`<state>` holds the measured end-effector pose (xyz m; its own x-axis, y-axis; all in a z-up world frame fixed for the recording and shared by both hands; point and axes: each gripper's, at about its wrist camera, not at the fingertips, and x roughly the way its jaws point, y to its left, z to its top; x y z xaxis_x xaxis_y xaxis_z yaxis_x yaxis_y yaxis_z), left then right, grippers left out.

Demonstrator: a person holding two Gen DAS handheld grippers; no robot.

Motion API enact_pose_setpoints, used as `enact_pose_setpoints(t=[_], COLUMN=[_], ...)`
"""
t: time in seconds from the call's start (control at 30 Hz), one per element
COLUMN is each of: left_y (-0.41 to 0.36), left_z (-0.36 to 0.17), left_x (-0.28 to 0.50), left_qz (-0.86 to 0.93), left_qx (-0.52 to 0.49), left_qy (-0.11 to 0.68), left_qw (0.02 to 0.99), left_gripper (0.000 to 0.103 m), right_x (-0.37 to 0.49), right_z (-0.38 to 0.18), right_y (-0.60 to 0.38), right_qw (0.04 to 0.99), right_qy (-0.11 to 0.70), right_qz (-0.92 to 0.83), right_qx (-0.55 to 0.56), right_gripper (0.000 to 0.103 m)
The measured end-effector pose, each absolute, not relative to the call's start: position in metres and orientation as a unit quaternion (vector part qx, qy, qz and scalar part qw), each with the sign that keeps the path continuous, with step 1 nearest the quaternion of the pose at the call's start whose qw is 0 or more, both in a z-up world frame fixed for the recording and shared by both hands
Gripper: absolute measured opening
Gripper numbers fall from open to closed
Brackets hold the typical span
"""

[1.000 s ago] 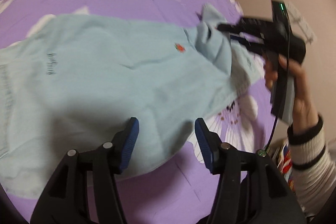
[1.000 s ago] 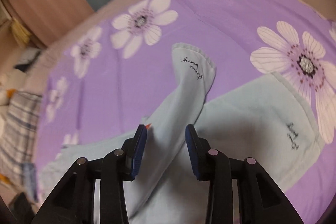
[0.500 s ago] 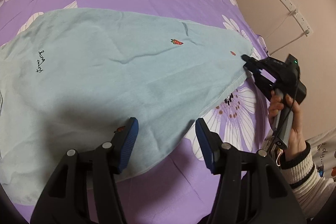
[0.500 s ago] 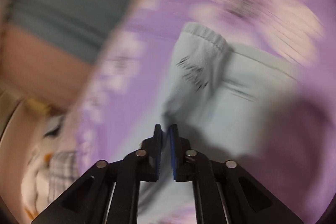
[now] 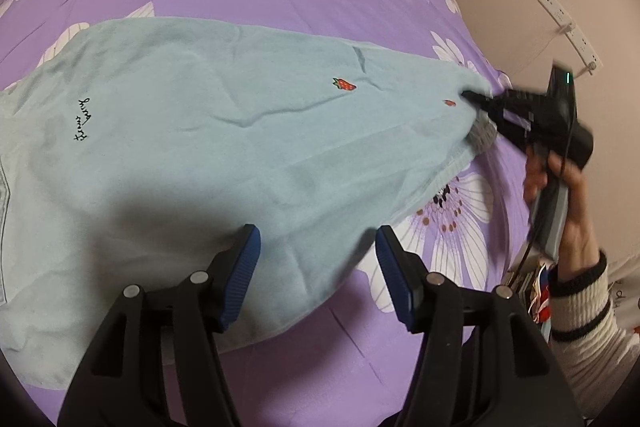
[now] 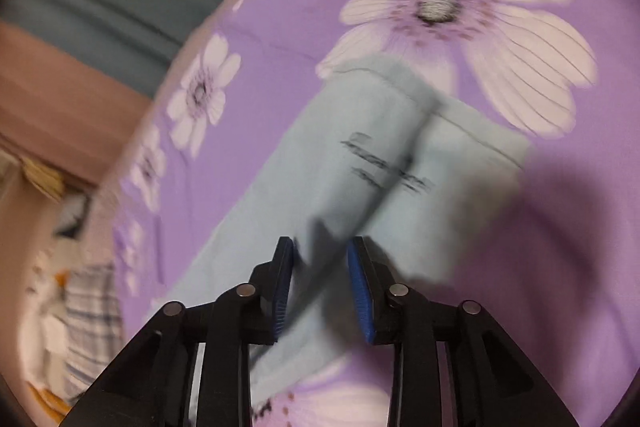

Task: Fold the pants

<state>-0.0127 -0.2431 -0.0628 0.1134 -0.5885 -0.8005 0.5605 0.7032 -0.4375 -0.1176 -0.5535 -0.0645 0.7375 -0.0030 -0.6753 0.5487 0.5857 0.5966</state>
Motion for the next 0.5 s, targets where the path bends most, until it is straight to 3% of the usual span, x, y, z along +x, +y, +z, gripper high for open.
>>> enact_pose_setpoints(t=[0.13,0.23,0.3,0.37,0.43,0.5], left_y=[-0.242,-0.242,-0.242,-0.242,-0.242,-0.243], left_z=[-0.065,-0.065,-0.065,-0.065,-0.065,-0.066], left_x=[-0.01,-0.011,-0.011,-0.011,-0.01,-0.009], left_qz=[-0.378,-0.376,-0.378,-0.38,-0.383,-0.384], left_qx=[-0.021,-0.023,-0.022,-0.02,-0.019,-0.02], left_qy=[0.547,0.547,0.547,0.548,0.548,0.547], left_qw=[0.747,0.747,0.747,0.745,0.744,0.743], left_gripper=[0.06,0.061,0.062,0.063,0.063,0.064], right_x=[-0.049,-0.006,0.003,-0.006,-0.023,-0.042], right_z=[-0.034,-0.054,-0.067,-0.066,-0.053,-0.043], right_y=[-0.541,-0.545,-0.549,-0.552,-0.555,-0.56], right_qw=[0.853,0.839,0.824,0.823,0.834,0.845], right_qy=[0.358,0.4,0.417,0.4,0.356,0.313], right_qz=[-0.126,-0.106,-0.091,-0.073,-0.063,-0.065], right_qx=[0.358,0.354,0.373,0.395,0.416,0.428], right_gripper=[0.005,0.005,0.014,0.033,0.04,0.04])
